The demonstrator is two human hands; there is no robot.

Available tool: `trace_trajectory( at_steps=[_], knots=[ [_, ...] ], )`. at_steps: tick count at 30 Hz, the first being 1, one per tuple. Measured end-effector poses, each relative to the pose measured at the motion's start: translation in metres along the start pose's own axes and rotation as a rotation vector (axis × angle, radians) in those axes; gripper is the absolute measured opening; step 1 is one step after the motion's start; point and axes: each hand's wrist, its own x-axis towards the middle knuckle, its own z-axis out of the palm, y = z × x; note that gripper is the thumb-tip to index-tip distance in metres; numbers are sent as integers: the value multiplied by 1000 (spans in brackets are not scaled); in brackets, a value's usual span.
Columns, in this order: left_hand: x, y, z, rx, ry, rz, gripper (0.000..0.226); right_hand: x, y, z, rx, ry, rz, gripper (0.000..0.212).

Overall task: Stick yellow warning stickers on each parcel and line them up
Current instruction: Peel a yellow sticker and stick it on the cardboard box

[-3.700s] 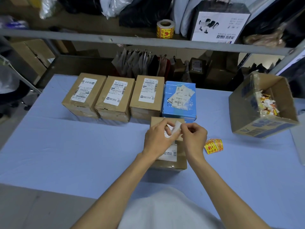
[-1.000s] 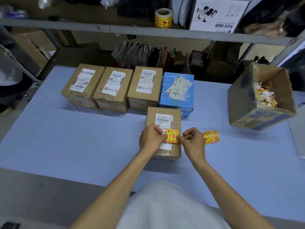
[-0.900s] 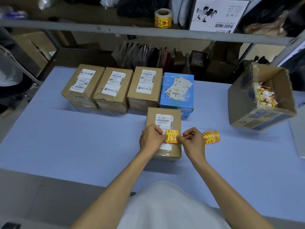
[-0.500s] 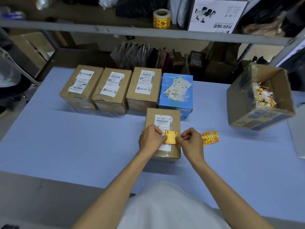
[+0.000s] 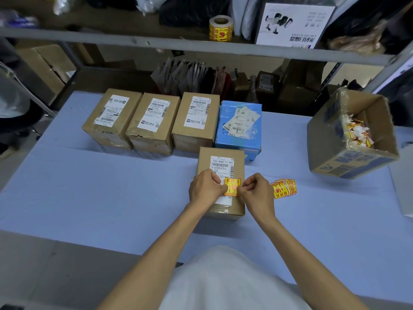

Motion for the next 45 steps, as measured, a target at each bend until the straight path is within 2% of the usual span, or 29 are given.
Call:
trace_trajectory(
  at_steps=[11, 19, 23, 29, 32, 34, 40, 45],
  knots=[
    [1, -8, -1, 5, -11, 82, 24, 1, 1, 0, -48, 1, 5, 16],
    [5, -15, -14, 27, -173, 279, 23, 8, 13, -4, 19, -32, 65, 23],
    [6, -12, -14, 94, -129, 339, 19, 12, 11, 2, -48, -32, 89, 35],
    [9, -17, -18, 78, -133, 323, 22, 12, 12, -3, -25, -78, -41, 10],
    [7, -20, -16, 69, -110, 340, 26, 5, 13, -9, -152, -107, -250, 31],
    [7, -22, -14, 64, -96, 351, 27, 2, 15, -9, -213, -143, -322, 35],
    [9, -23, -17, 49, -131, 344, 28, 6, 21, -12, -99, -119, -283, 21],
    [6, -20, -7, 57, -21, 328, 34, -2, 7, -3, -246, -30, -230, 26]
  ],
)
